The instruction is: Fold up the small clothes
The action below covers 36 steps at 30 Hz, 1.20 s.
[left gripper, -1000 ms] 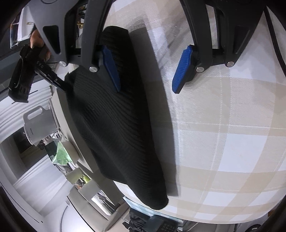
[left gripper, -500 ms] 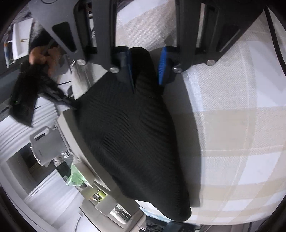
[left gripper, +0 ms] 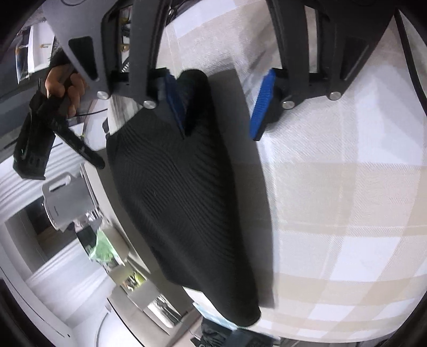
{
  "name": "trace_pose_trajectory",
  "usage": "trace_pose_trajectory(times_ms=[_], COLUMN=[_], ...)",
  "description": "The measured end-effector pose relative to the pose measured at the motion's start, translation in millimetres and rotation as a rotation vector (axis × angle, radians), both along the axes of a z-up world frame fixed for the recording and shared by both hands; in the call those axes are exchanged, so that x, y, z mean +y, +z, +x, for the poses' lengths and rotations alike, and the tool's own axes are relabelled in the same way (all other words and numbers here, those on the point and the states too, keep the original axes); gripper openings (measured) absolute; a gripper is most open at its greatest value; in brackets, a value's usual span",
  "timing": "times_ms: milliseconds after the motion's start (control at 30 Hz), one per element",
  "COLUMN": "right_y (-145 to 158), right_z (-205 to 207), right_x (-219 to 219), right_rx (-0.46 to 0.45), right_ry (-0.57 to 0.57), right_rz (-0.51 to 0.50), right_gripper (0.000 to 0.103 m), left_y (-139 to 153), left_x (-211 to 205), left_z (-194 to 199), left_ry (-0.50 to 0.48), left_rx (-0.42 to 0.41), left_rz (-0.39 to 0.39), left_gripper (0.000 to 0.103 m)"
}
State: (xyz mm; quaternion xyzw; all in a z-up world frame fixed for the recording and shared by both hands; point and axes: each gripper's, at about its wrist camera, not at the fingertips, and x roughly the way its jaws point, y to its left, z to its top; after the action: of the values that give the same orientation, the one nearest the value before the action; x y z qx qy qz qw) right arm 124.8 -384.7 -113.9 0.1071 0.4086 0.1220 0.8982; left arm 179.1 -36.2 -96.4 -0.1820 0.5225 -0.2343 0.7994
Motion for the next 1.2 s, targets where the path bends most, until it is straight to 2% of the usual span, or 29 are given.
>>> trace_pose_trajectory(times_ms=[67,167,267,300,367,467,567,600,667,800,933,1033,1100,1200], right_y=[-2,-17,-23,-22,-14,6,1,-9,-19,-1,-1,-7,-15,-25], right_z=[15,41,51,52,49,37,39,44,47,35,26,0,-11,-20], right_x=[-2,6,15,16,18,17,13,12,9,0,-10,-15,-14,-6], right_rx=[0.0,0.054,0.063,0.054,0.023,-0.044,-0.012,0.031,0.084,0.014,0.053,0.053,0.074,0.118], right_ry=[-0.026,-0.004,0.036,0.039,0.037,0.012,-0.043,-0.067,-0.079,-0.102,-0.079,0.004,0.037,0.079], right_rz=[0.031,0.075,0.113,0.11,0.076,0.036,-0.043,-0.079,-0.059,-0.025,0.053,0.136,0.121,0.045], right_gripper=[0.035,0.035,0.015,0.008,0.005,0.005,0.005,0.006,0.009,0.03,0.03,0.034,0.041,0.041], left_y=[0,0,0,-1,-2,0,3,3,4,7,9,7,5,-1], left_x=[3,4,4,2,1,0,-2,-1,1,7,2,-10,-20,-35], left_z=[4,9,14,16,21,23,22,22,21,19,17,10,7,4], left_ry=[0.009,0.013,0.011,0.01,0.008,0.001,0.001,0.001,0.007,0.018,0.003,-0.056,-0.1,-0.141], left_rx=[-0.001,-0.006,-0.009,-0.006,0.0,-0.01,-0.03,-0.029,-0.031,-0.038,-0.029,-0.022,-0.019,-0.022], left_rz=[0.01,0.014,0.02,0.017,0.011,0.003,0.018,0.021,0.032,0.031,0.01,0.003,0.008,0.055], left_gripper=[0.046,0.046,0.046,0.046,0.046,0.047,0.047,0.047,0.047,0.047,0.047,0.047,0.047,0.047])
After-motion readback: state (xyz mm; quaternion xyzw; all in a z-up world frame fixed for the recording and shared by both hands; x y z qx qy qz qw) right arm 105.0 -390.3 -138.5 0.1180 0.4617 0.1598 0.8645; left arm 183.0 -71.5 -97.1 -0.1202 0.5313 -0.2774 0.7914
